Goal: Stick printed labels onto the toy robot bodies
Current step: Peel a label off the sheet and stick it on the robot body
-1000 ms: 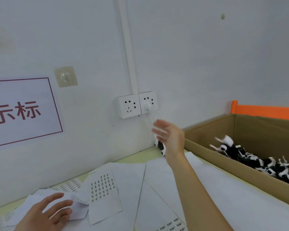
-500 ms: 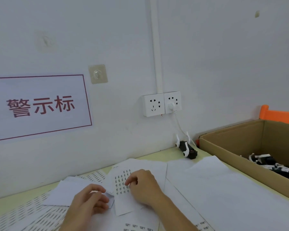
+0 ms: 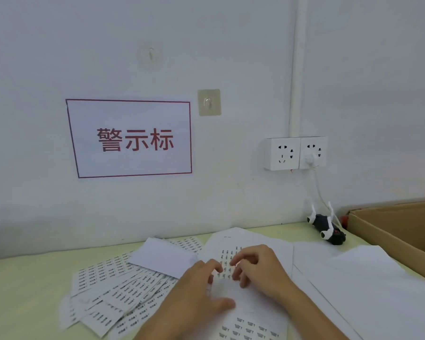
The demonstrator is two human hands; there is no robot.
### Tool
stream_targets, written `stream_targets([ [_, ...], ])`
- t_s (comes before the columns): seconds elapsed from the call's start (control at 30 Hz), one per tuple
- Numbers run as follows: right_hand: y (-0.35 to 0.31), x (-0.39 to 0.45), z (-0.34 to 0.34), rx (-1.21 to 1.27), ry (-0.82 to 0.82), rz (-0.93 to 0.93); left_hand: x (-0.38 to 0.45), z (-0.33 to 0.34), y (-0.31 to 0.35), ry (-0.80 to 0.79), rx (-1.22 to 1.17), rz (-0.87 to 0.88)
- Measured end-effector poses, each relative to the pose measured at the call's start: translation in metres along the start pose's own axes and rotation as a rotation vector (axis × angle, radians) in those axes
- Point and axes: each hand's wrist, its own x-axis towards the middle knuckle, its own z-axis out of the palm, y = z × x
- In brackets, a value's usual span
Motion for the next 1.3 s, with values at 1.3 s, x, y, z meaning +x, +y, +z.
stream_targets([
  [1.3,0.003,0.004,-0.001,-0.028,0.08,0.04,-0.018,-0.105,0.005,0.208,0.546,-0.351],
])
